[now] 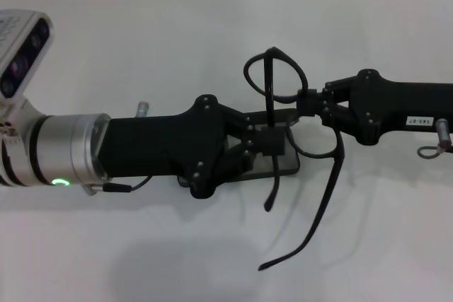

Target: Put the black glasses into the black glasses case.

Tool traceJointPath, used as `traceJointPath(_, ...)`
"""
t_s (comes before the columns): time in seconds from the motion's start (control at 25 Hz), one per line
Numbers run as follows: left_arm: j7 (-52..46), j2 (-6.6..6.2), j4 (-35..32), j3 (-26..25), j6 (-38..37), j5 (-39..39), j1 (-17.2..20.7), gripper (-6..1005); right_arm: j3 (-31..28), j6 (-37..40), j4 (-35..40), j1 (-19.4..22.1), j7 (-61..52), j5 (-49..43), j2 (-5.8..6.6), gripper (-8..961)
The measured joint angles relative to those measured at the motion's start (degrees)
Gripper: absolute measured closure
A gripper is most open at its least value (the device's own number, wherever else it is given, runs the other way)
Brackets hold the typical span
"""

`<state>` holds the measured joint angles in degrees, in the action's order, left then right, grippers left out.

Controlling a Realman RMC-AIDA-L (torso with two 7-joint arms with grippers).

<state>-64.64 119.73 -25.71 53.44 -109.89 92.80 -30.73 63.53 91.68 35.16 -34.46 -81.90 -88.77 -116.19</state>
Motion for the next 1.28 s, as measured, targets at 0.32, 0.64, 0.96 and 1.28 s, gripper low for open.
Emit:
traceJointPath(0.32, 2.06, 0.23, 2.12, 0.38, 2.59, -0.01, -0.77, 997, 1.12, 0.05, -1.97, -0.23, -0.01, 3.38, 0.00, 889)
traceJointPath(0.64, 3.39, 0.25, 2.80, 0.52, 4.51, -0.51, -0.87, 997, 1.25, 1.98, -2.45, -0.34, -0.31, 5.22, 0.00, 889)
traceJointPath(0.96, 3.51, 0.43, 2.86, 0.53, 4.94, -2.10, -0.92, 996, 4.66, 2.05, -3.36, -0.35, -0.30, 8.48, 0.00, 889)
traceJointPath(1.28, 3.51, 0.59, 2.87, 0.53, 4.95, -2.37, -0.92, 996, 4.96, 1.99, -3.50, -0.16, -0.14, 8.61, 0.00, 889)
